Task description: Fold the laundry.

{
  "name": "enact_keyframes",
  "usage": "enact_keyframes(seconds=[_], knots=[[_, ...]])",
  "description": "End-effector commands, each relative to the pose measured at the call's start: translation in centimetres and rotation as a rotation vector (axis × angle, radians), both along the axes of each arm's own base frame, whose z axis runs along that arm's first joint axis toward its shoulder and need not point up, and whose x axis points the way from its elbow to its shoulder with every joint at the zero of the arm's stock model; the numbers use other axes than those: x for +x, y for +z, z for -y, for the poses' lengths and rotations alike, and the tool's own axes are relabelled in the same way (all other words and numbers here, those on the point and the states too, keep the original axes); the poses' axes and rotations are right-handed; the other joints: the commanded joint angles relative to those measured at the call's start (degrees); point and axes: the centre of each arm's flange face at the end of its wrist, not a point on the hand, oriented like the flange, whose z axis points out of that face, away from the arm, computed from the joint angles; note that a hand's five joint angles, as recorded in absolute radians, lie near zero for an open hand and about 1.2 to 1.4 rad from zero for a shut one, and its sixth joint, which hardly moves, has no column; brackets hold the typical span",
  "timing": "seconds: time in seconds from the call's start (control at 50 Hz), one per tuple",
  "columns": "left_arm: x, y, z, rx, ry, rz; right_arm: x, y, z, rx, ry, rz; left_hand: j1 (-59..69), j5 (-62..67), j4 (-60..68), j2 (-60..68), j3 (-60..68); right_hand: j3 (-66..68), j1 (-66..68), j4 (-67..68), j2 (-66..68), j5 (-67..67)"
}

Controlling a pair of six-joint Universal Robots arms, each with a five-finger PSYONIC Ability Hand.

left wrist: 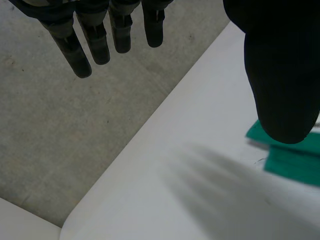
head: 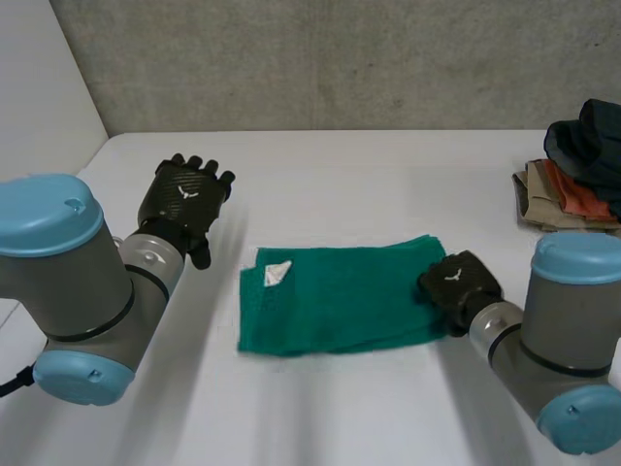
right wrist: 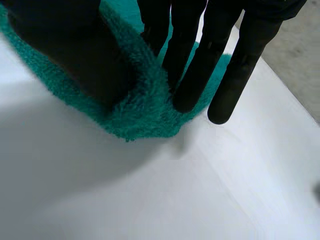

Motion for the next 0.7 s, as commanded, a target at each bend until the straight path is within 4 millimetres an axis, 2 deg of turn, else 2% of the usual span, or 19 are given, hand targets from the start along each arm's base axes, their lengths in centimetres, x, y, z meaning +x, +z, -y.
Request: enact_keyframes(seconds=[0.02, 0.06, 0.08, 0.12, 0.14, 0.16, 0.22, 0.24, 0.26, 0.28, 0.3, 0.32, 0.36, 0.4, 0.44, 0.46, 0.52, 0.62, 0.7], knots=[[0.0, 0.1, -0.2, -0.005, -0.003, -0.002, 2.0, 3.7, 1.5, -0.266, 0.05, -0.023, -0.93, -2.82, -1.66, -1.79, -2.09, 12.4, 18.57, 12.15, 13.46, 13.45], [0.0, 0.4, -0.2, -0.012, -0.001, -0.005, 4.3, 5.5, 0.0, -0.345, 0.124, 0.023, -0.93, -2.82, -1.66, -1.79, -2.09, 12.4, 18.57, 12.15, 13.46, 13.45], [0.1, 0.5, -0.2, -0.013, 0.002, -0.006, 6.1, 6.5, -1.4, -0.386, 0.191, 0.059, -0.93, -2.82, -1.66, -1.79, -2.09, 12.4, 18.57, 12.15, 13.46, 13.45], [0.1, 0.5, -0.2, -0.015, 0.004, -0.006, 8.4, 6.8, -3.3, -0.411, 0.291, 0.097, -0.93, -2.82, -1.66, -1.79, -2.09, 12.4, 18.57, 12.15, 13.46, 13.45], [0.1, 0.5, -0.2, -0.015, 0.007, -0.006, 9.4, 6.5, -4.2, -0.411, 0.345, 0.111, -0.93, -2.82, -1.66, -1.79, -2.09, 12.4, 18.57, 12.15, 13.46, 13.45], [0.1, 0.5, -0.2, -0.013, 0.007, -0.006, 11.4, 5.0, -6.2, -0.398, 0.464, 0.128, -0.93, -2.82, -1.66, -1.79, -2.09, 12.4, 18.57, 12.15, 13.46, 13.45], [0.1, 0.6, -0.2, -0.014, 0.008, -0.008, 13.4, 2.8, -8.5, -0.356, 0.598, 0.139, -0.93, -2.82, -1.66, -1.79, -2.09, 12.4, 18.57, 12.15, 13.46, 13.45], [0.1, 0.6, -0.2, -0.014, 0.01, -0.007, 14.2, 1.4, -9.5, -0.317, 0.66, 0.14, -0.93, -2.82, -1.66, -1.79, -2.09, 12.4, 18.57, 12.15, 13.46, 13.45], [0.1, 0.6, -0.2, -0.014, 0.01, -0.009, 14.4, 0.9, -9.8, -0.301, 0.679, 0.142, -0.93, -2.82, -1.66, -1.79, -2.09, 12.4, 18.57, 12.15, 13.46, 13.45], [0.1, 0.5, -0.1, -0.012, 0.01, -0.012, 14.5, 0.6, -9.8, -0.291, 0.689, 0.141, -0.93, -2.82, -1.66, -1.79, -2.09, 8.46, 14.63, 8.21, 9.52, 9.51], [0.1, 0.5, -0.2, -0.011, 0.009, -0.016, 14.5, 0.6, -9.9, -0.28, 0.697, 0.147, -0.93, -2.82, -1.66, -1.79, -2.09, -9.07, -2.9, -9.31, -8.01, -8.02], [0.1, 0.6, -0.1, -0.006, 0.012, -0.034, 14.6, 0.9, -9.9, -0.27, 0.697, 0.17, -0.22, -2.11, -0.95, -1.08, -1.38, -39.38, -33.21, -39.63, -38.32, -38.33], [0.0, 0.8, -0.1, -0.003, 0.013, -0.057, 14.6, 1.3, -9.6, -0.245, 0.67, 0.209, 0.29, -1.59, -0.43, -0.57, -0.86, -53.94, -47.77, -54.19, -52.88, -52.89], [-0.1, 1.1, 0.1, 0.007, 0.017, -0.104, 14.2, 1.7, -8.5, -0.204, 0.608, 0.268, 0.63, -1.26, -0.09, -0.23, -0.53, -56.67, -50.5, -56.91, -55.6, -55.62], [-0.3, 1.4, 0.1, 0.008, 0.014, -0.137, 13.2, 2.6, -6.3, -0.175, 0.5, 0.321, 0.8, -1.09, 0.07, -0.07, -0.36, -57.6, -51.43, -57.85, -56.54, -56.55], [-0.4, 1.7, 0.2, 0.007, 0.015, -0.153, 11.9, 4.0, -4.3, -0.16, 0.388, 0.379, 0.97, -0.92, 0.24, 0.1, -0.19, -57.6, -51.43, -57.85, -56.54, -56.55], [-1.3, 2.6, 0.0, 0.007, -0.008, -0.211, 8.8, 6.3, -1.5, -0.097, 0.167, 0.505, 1.47, -0.41, 0.75, 0.61, 0.32, -57.6, -51.43, -57.85, -56.54, -56.55], [-4.0, 2.9, -2.0, 0.044, -0.098, -0.297, 6.7, 6.8, -0.8, 0.062, 0.051, 0.608, 2.31, 0.42, 1.58, 1.45, 1.15, -57.6, -51.43, -57.85, -56.54, -56.55], [-6.1, 1.3, -3.4, 0.119, -0.151, -0.308, 6.7, 7.2, -0.9, 0.149, 0.067, 0.625, 4.15, 2.26, 3.42, 3.29, 2.99, -57.6, -51.43, -57.85, -56.54, -56.55]])
